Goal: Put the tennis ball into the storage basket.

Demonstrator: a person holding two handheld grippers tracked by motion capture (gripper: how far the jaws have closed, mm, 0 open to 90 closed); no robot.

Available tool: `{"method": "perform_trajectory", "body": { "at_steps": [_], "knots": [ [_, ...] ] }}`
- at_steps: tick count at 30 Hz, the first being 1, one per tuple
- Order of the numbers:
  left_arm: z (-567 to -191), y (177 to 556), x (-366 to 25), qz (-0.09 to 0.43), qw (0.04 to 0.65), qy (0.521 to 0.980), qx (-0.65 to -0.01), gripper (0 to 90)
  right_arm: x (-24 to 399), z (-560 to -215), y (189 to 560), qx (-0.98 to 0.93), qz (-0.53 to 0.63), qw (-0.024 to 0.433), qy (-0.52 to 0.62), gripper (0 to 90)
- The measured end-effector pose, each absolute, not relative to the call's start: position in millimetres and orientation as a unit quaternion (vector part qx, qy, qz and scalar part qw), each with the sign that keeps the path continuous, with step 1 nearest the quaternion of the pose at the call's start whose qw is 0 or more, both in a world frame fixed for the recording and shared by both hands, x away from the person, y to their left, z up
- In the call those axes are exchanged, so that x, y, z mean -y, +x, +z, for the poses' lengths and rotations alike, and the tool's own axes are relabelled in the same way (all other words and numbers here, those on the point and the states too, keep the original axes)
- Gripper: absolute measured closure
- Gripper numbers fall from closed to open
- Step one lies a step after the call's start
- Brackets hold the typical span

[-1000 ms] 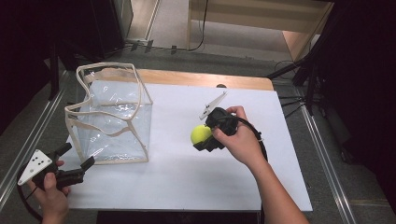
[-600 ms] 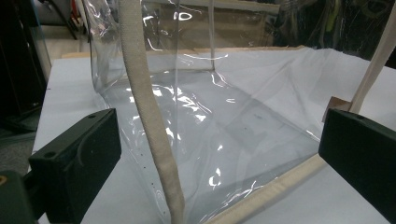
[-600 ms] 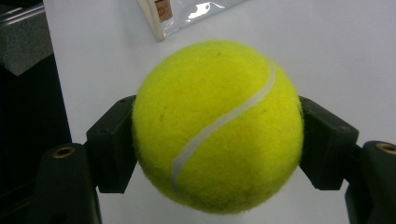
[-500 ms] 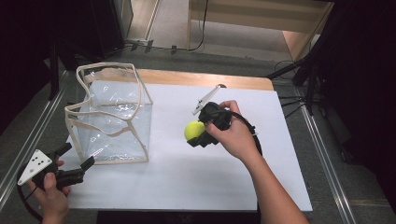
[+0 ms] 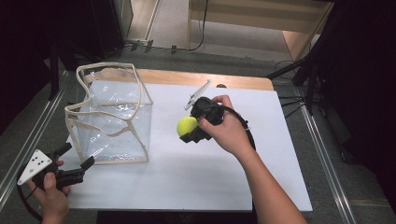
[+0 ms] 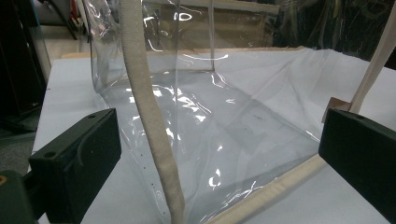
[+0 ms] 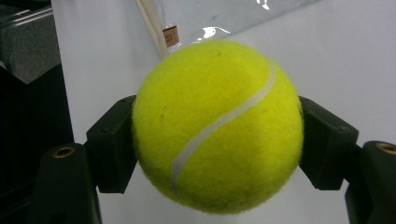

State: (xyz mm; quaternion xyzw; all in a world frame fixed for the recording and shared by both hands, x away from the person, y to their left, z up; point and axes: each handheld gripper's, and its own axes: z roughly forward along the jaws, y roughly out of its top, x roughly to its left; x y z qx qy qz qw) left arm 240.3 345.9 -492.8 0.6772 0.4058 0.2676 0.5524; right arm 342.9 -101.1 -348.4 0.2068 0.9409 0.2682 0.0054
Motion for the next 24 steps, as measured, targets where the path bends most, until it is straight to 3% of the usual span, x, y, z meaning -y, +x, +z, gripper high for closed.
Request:
{"method": "perform_trajectory", "body": {
  "at_steps": [24],
  "knots": [
    [-493, 241, -346, 0.265, 0.553, 0.676, -0.407, 0.0, 71, -327, 356, -0.943, 0.276, 0.006, 0.183, 23.4]
  ]
}}
